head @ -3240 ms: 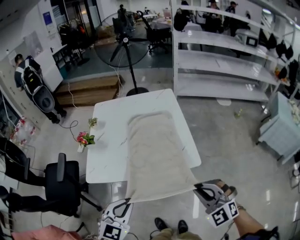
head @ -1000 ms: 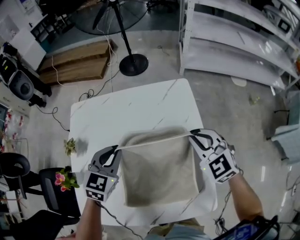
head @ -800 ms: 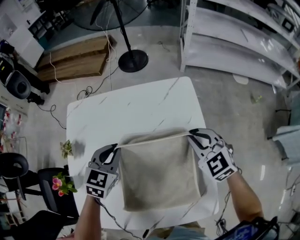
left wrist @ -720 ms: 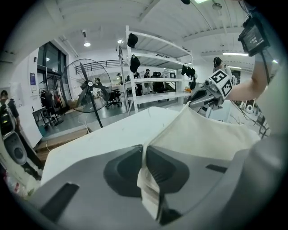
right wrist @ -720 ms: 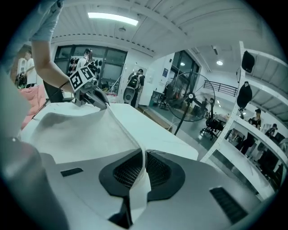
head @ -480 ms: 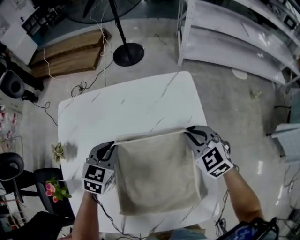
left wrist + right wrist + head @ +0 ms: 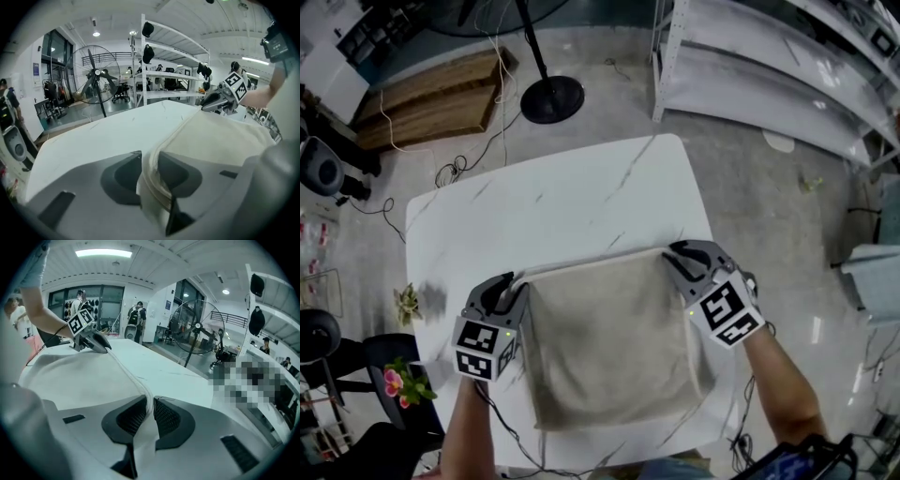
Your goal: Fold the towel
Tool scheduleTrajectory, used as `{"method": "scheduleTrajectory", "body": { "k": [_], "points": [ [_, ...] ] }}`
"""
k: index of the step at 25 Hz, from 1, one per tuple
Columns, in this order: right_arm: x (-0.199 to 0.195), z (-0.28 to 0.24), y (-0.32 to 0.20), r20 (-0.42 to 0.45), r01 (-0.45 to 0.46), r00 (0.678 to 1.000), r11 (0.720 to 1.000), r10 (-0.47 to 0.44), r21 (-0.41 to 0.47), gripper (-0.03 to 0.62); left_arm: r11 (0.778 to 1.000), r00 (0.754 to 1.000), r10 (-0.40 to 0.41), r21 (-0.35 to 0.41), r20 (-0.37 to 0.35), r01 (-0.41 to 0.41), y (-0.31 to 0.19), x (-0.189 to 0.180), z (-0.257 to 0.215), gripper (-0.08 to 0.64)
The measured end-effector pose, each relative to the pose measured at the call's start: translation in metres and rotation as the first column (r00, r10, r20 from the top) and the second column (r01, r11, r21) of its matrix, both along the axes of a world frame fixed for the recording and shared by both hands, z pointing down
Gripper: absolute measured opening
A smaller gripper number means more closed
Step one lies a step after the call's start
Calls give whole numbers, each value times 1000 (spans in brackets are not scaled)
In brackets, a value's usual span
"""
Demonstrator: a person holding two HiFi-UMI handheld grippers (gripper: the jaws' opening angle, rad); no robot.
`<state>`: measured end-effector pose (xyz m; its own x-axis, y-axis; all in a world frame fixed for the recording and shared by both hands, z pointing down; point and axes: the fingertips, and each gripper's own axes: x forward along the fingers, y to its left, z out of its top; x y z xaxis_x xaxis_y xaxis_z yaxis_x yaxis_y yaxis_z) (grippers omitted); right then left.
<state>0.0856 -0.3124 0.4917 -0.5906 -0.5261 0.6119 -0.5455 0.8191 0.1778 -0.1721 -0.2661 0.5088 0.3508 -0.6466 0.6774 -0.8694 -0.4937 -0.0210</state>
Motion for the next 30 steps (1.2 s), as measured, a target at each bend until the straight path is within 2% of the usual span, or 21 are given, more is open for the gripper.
{"method": "scheduleTrajectory", "body": {
  "k": [4, 8, 10, 15, 18, 21, 25, 27, 30],
  "points": [
    [-5, 4, -10, -7, -16, 1000, 1000, 16, 6, 66, 999, 999, -35, 10, -18, 36, -6, -5, -1, 115],
    [-6, 18, -18, -30, -34, 999, 999, 33, -17, 66, 997, 997, -64, -54, -37, 62, -9, -7, 4, 121],
    [-8, 20, -22, -30, -56, 998, 998, 55, -33, 64, 991, 993, -105, -83, -50, 101, -13, -10, 6, 130],
    [-13, 23, -23, -40, -68, 997, 995, 65, -67, 54, 982, 984, -177, -68, -22, 175, -21, -15, 7, 135],
    [-14, 21, -24, -22, -49, 999, 995, 47, -84, 65, 977, 975, -212, -37, -66, 209, -20, -23, -4, 206],
    [-12, 6, -26, 51, -54, 997, 993, 60, -102, 98, 970, 966, -242, 5, -94, 243, -16, -37, -26, 303],
    [-15, -22, -30, 150, -74, 985, 995, 84, -72, 144, 972, 971, -228, 48, -73, 231, -6, -45, -46, 299],
    [-19, -23, -30, 142, -65, 987, 996, 72, -55, 140, 978, 977, -205, 24, -51, 207, -6, -41, -38, 269],
    [-22, -10, -30, 79, -57, 995, 998, 59, -35, 114, 982, 982, -190, 7, 7, 190, -14, -36, -21, 221]
  ]
}}
